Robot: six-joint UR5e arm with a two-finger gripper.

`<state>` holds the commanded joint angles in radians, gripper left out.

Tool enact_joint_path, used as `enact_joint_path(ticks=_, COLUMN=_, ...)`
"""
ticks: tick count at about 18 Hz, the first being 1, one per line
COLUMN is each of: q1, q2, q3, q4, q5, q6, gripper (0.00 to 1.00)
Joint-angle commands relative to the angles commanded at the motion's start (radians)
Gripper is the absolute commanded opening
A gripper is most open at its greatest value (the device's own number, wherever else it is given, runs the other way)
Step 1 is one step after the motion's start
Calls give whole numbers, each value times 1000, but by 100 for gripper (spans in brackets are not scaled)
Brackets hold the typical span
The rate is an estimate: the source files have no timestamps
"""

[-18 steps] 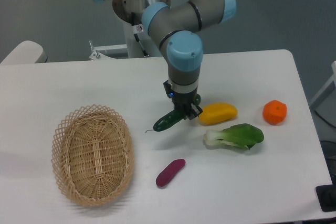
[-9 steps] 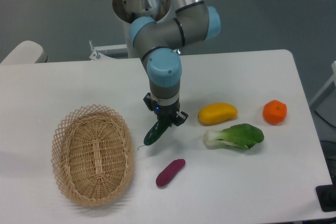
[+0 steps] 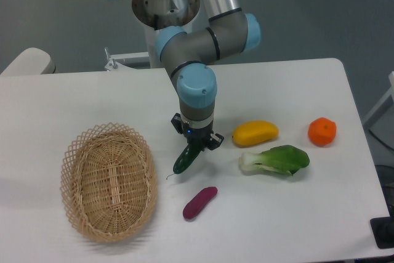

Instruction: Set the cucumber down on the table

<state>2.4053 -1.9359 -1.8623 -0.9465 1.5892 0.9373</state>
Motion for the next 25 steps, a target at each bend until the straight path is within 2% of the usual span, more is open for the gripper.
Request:
enact_joint_path(ticks=1, q1=0, q2=-2, q3=5, q4=0, q5=0, q6=0, gripper=38)
enact_joint_path(ticks=2, q1=0, q2=-2, q3=8, q4=2, q5=0, q6=0, gripper=49)
enact_joint_path(ticks=4, q1=0, q2=-3, q3=11, q4=2, q5=2, q6=2, gripper=97)
enact_joint_path(ticks=5, q1=0, q2=-2, q3=14, q4=2, q5=3, q6=0, gripper=100)
enact_joint_path(ticks=14, q1=-12, q2=35, q3=110, q4=-12, q5=32, q6=-14, gripper=100)
enact_joint_path(ticks=18, q1=-26, q2=66, q3=185, q4=-21, q5=20, q6=3, gripper=100)
enact_joint_path(ticks=22, q1=-19, q2=84, q3=253, q4=-25, q5=32, q6=179, gripper=100)
enact_joint_path(ticks=25, q1=20, q2=92, q3=285, q4=-81, q5=31, q6=329, gripper=100)
